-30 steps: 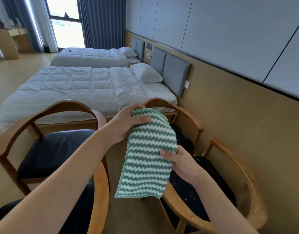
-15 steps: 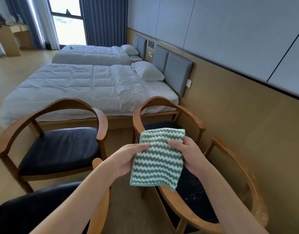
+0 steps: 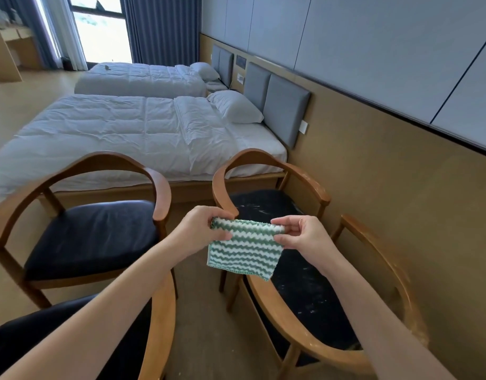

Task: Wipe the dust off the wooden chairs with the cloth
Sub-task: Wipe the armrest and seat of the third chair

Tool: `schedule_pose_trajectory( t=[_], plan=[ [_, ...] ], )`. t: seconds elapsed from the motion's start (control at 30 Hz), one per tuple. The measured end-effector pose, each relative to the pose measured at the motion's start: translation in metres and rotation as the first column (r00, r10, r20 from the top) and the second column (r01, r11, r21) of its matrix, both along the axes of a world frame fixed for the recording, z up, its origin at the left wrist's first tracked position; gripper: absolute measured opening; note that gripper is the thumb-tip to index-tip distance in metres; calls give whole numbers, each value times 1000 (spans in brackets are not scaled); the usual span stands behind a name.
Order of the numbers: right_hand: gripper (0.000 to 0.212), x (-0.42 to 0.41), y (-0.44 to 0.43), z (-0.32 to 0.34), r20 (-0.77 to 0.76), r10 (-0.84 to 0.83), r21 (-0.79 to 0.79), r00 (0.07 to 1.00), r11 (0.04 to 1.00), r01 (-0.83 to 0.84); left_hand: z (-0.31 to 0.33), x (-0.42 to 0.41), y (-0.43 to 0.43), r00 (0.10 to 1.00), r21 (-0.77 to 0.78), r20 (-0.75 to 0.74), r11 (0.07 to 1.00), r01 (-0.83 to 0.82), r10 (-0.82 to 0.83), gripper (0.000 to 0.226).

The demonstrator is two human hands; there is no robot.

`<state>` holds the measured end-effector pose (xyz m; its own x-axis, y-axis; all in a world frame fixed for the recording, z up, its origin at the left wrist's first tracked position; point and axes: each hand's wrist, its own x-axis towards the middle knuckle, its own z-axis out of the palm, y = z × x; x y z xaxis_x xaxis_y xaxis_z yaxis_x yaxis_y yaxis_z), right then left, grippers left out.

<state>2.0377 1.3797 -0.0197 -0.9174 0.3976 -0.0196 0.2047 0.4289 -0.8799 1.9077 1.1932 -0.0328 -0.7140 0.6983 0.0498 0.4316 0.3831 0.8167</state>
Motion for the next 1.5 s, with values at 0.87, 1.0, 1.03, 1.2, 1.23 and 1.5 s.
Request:
schedule_pose_trajectory(
  t=[0.87,1.0,1.03,1.2,1.23,1.5],
  plan=[
    [8,2,4,11,238,426,-105,873,905,-413,13,-7,12,900,170,263,935,310,-347,24],
    [8,12,17,-2,323,323,-28,890,943,-332,-14,-17,15,971,11,162,984,175,-175,32],
    [9,15,22,-6,349,286,-4,893,953,-303,-22,-17,15,981,-62,137,987,146,-136,35],
    [18,25,49,-47,420,37,117,907,989,-95,-70,-10,15,986,-403,105,900,164,-133,57],
    [16,27,54,-58,419,-7,117,908,992,-47,-82,-11,15,986,-455,105,875,163,-129,60],
    [17,28,79,-135,428,-208,70,879,978,197,-153,-16,32,979,-716,47,677,172,-199,71]
  ],
)
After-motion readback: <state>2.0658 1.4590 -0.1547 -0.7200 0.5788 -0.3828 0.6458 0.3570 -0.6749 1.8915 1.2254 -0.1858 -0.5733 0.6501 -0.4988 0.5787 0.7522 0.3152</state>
